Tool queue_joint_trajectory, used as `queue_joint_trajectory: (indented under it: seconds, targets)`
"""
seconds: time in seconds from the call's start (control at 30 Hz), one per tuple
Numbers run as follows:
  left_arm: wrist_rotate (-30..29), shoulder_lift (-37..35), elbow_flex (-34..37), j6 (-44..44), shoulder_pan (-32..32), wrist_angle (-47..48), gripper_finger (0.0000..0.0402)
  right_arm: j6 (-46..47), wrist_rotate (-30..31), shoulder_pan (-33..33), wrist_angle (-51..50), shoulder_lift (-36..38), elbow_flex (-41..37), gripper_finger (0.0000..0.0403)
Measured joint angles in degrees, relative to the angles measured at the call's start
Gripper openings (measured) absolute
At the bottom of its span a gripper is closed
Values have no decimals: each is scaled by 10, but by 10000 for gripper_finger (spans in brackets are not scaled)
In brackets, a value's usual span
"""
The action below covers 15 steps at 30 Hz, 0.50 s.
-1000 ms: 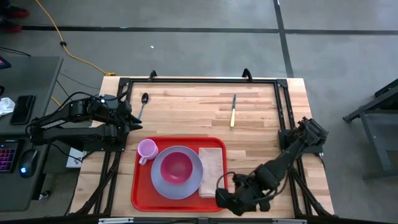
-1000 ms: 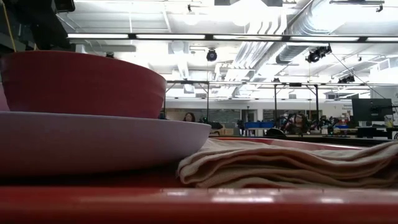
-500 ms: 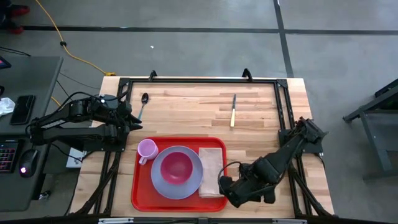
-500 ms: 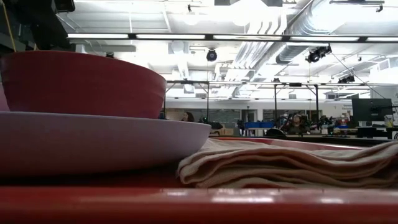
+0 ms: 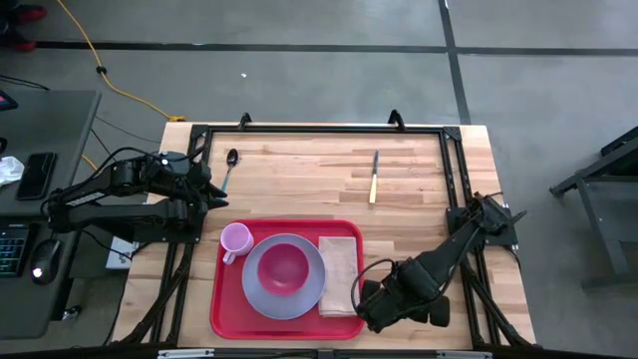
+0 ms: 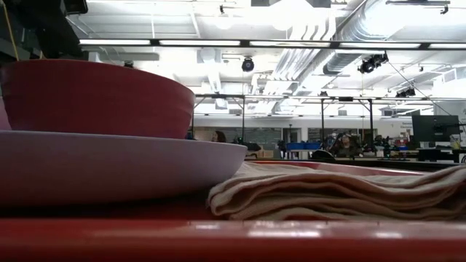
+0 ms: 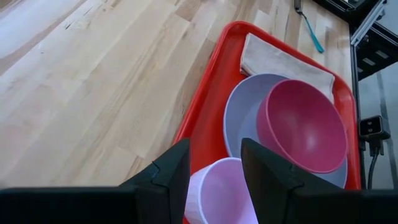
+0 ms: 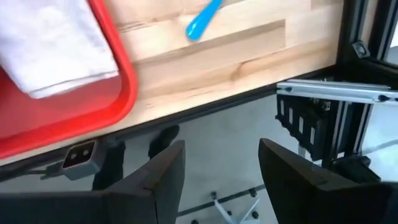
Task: Set up tray
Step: Put the blue fork on the peach napkin on the orange serving tray
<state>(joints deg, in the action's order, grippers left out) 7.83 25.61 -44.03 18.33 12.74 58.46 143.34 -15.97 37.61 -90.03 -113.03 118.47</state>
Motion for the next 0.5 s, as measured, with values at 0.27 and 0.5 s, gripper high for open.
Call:
queue_joint_trajectory:
  seconds: [0.27, 0.5]
  targets:
    - [-1, 0, 0, 0, 0, 0, 175, -21, 14, -9, -1, 6, -46, 183]
    - [0, 0, 0, 0, 0, 0, 175, -67, 54, -13, 5, 6, -77, 183]
